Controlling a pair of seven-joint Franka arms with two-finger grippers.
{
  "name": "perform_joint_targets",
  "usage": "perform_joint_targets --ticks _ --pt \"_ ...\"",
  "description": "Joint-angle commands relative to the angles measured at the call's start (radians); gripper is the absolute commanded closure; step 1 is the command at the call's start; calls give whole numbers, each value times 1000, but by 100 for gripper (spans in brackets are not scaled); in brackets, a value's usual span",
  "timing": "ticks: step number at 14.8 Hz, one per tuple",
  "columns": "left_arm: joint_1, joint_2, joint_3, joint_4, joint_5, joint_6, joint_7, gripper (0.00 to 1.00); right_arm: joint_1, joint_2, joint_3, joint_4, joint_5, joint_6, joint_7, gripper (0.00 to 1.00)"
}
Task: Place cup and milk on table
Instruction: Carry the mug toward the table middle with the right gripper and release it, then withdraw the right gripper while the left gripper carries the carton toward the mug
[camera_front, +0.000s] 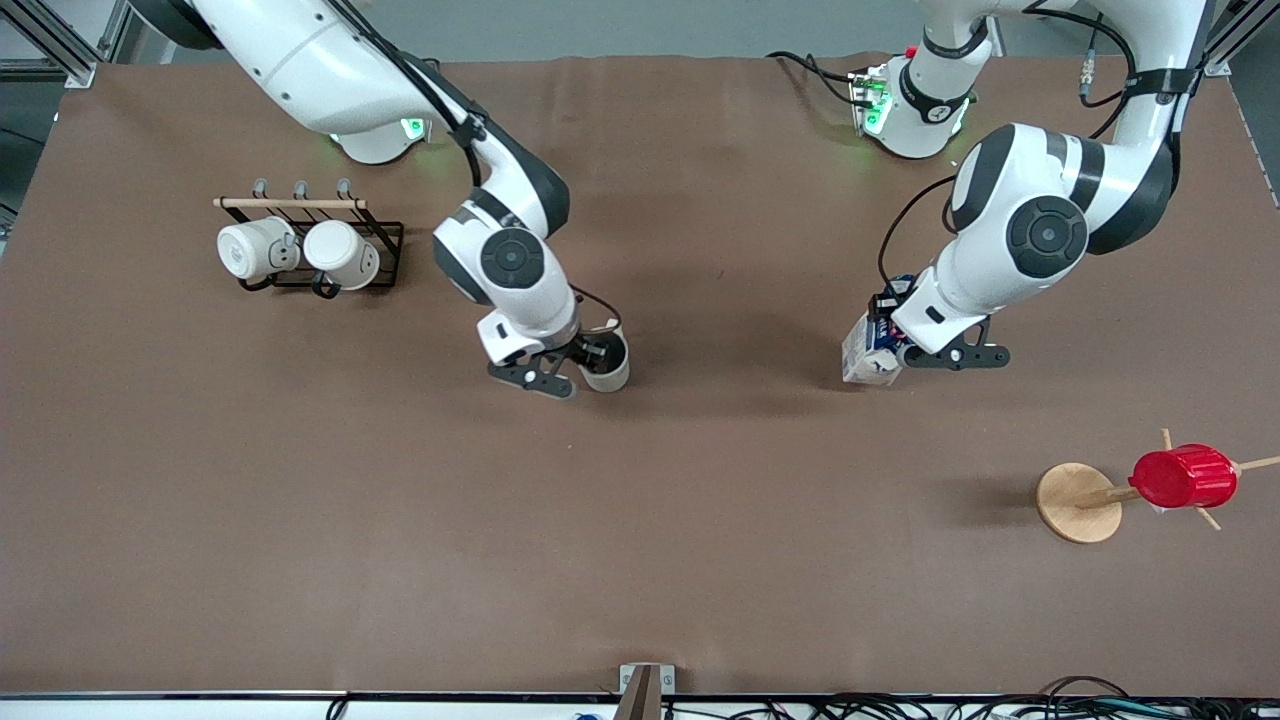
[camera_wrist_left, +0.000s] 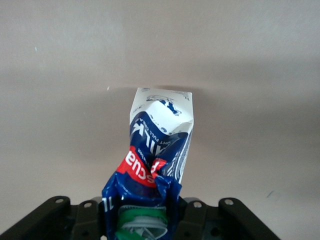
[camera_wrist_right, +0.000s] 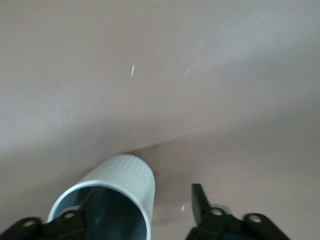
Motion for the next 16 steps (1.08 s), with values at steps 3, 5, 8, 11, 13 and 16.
perform_joint_targets --ticks 3,5,8,11,13,16 --pt "-30 148 -7 243 9 -26 -91 85 -144 -236 10 -35 -16 -170 -159 0" --pt "-54 202 -7 333 12 -53 -116 85 -146 -295 -77 -34 -8 -218 -242 0" --pt "-110 327 -5 528 14 -185 -133 87 -148 -387 -218 -34 79 -282 -412 0" --pt "-163 418 -5 667 11 -293 -131 87 -148 -463 -396 -17 177 -405 -775 0" --pt "-194 427 -5 668 9 -296 -131 93 -148 -506 -485 -17 203 -425 -917 0" --pt "-260 461 -5 668 6 -296 -149 98 -151 -547 -600 12 261 -494 -1165 0"
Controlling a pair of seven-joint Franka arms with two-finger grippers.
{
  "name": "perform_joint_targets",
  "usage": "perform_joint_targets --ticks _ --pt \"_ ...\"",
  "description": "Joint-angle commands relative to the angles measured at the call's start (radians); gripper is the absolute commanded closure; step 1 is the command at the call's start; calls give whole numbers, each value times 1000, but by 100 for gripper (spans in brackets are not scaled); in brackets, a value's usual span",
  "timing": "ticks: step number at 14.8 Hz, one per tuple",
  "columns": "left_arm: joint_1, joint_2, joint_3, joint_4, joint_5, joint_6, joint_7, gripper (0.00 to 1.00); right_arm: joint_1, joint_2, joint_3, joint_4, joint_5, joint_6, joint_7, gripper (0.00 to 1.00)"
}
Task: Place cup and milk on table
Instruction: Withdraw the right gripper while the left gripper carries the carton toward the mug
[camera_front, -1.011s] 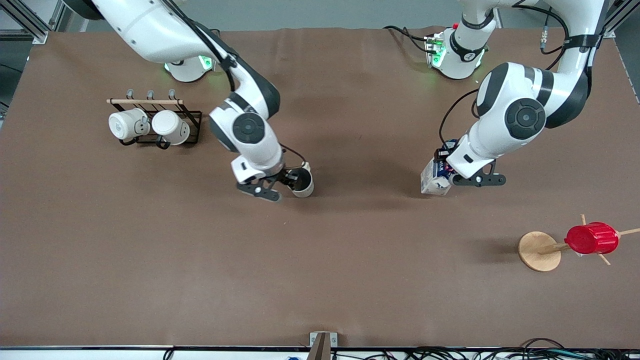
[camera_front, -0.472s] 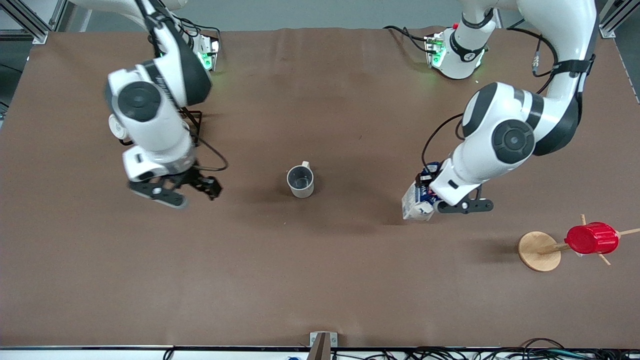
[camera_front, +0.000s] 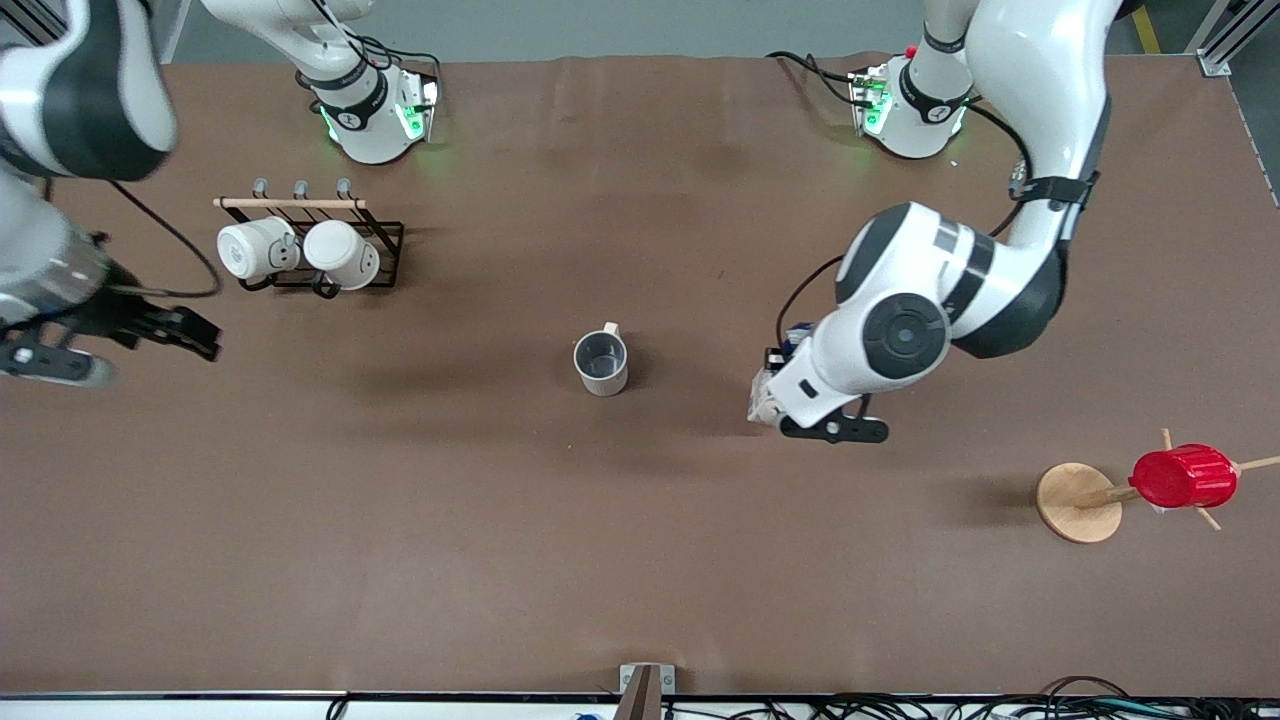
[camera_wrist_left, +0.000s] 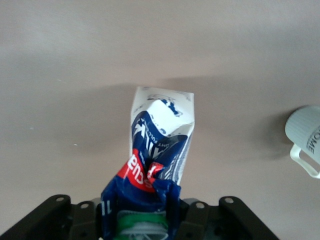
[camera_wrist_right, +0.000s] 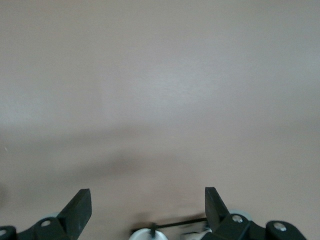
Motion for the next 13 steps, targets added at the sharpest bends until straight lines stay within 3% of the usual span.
perform_joint_targets --ticks 1,4,13 --pt "-65 48 6 41 6 -29 -45 98 6 -44 -73 39 62 -88 -153 0" --pt "-110 90 3 61 3 -37 -89 98 -10 -41 -70 182 62 -266 -160 0" --pt "-201 203 -7 208 -90 -24 -220 98 -10 -43 -75 181 63 -271 -160 0"
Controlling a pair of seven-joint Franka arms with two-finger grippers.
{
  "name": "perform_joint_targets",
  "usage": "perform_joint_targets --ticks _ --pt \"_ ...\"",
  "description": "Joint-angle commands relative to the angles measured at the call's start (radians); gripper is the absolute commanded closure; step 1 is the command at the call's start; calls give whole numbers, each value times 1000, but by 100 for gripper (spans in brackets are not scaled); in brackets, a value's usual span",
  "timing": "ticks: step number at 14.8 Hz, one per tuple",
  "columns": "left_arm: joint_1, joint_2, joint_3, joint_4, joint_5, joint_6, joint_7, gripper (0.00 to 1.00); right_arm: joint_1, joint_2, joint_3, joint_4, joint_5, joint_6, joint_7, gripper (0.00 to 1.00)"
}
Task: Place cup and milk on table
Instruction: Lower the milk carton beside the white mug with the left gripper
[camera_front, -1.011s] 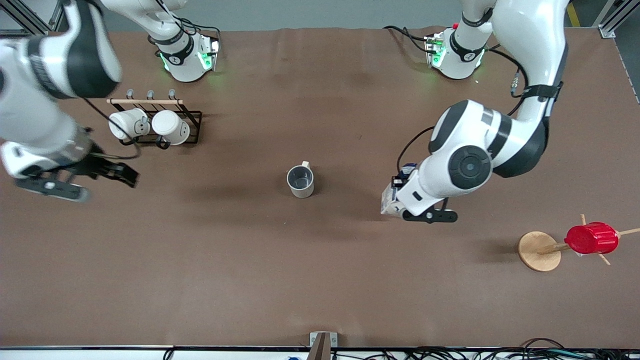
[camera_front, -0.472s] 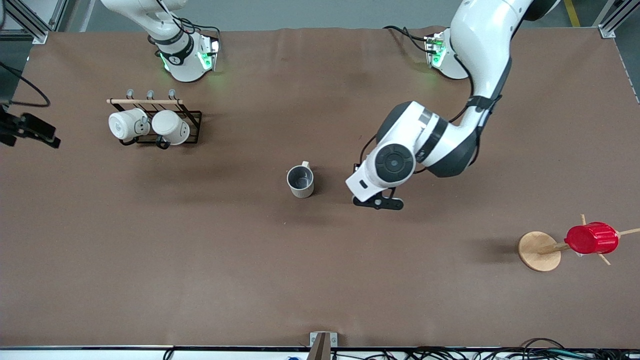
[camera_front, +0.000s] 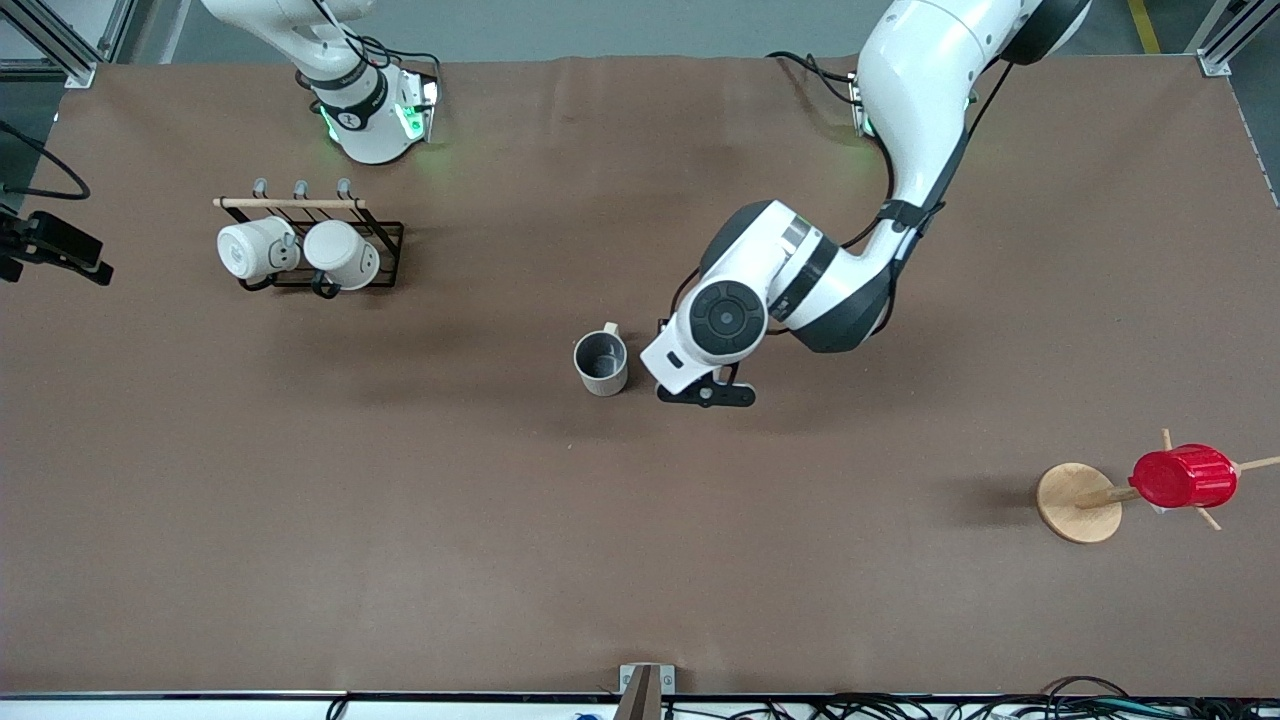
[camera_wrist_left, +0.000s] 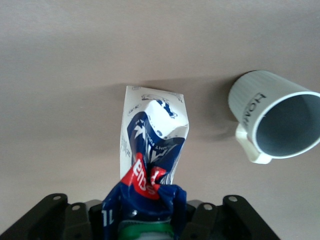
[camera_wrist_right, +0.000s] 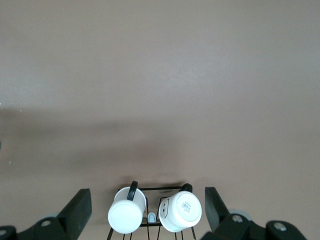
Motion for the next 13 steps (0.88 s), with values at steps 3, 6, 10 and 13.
perform_joint_targets --ticks 3,6,10,13 --pt "-20 44 -1 72 -71 15 -30 98 -8 -5 1 -3 21 -4 -10 0" --pt "-22 61 1 75 -87 57 -53 97 -8 -3 -1 -3 21 -4 -10 0" --pt "-19 62 10 75 -87 101 -46 96 -11 -3 -1 -3 21 -4 -10 0" --pt "-19 61 18 69 -84 101 -29 95 -14 -3 -1 -3 22 -3 -10 0"
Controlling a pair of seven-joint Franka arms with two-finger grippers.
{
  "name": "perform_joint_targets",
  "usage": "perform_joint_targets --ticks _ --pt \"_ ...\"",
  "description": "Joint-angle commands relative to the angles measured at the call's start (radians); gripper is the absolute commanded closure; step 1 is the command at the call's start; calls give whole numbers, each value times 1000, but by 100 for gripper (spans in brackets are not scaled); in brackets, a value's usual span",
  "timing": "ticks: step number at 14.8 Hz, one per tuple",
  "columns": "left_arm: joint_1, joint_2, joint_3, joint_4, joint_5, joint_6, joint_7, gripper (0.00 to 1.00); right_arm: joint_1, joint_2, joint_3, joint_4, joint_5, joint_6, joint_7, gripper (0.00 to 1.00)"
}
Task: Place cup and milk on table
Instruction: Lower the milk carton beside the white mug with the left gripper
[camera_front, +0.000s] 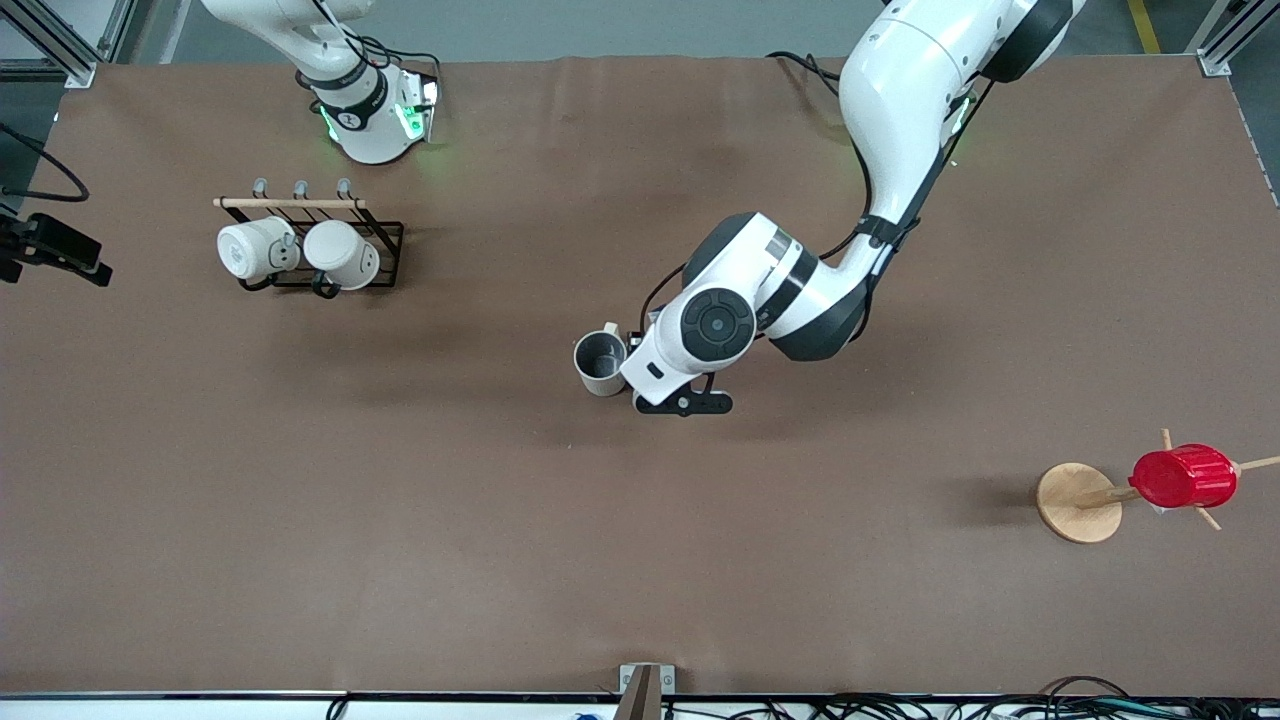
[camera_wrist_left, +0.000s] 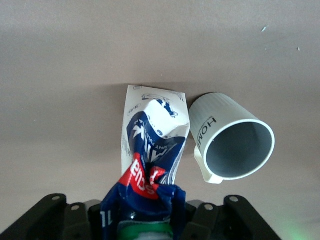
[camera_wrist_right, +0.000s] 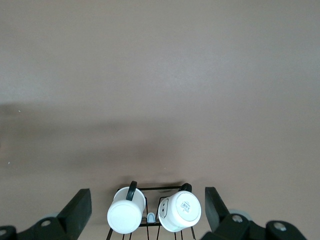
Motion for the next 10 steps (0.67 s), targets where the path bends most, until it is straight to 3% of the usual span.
perform_joint_targets --ticks 1,8,9,10 --pt "-6 11 10 23 -14 -7 13 95 -12 -4 2 -3 22 -3 -10 0" --pt "-14 13 10 4 -8 -11 16 85 -21 -4 1 -3 22 -4 -10 0" --pt "-14 11 10 4 -8 -11 21 77 -25 -4 2 -3 22 -4 -10 0" --pt "-14 11 10 4 -8 -11 26 59 -23 -6 2 -4 22 -6 -11 0"
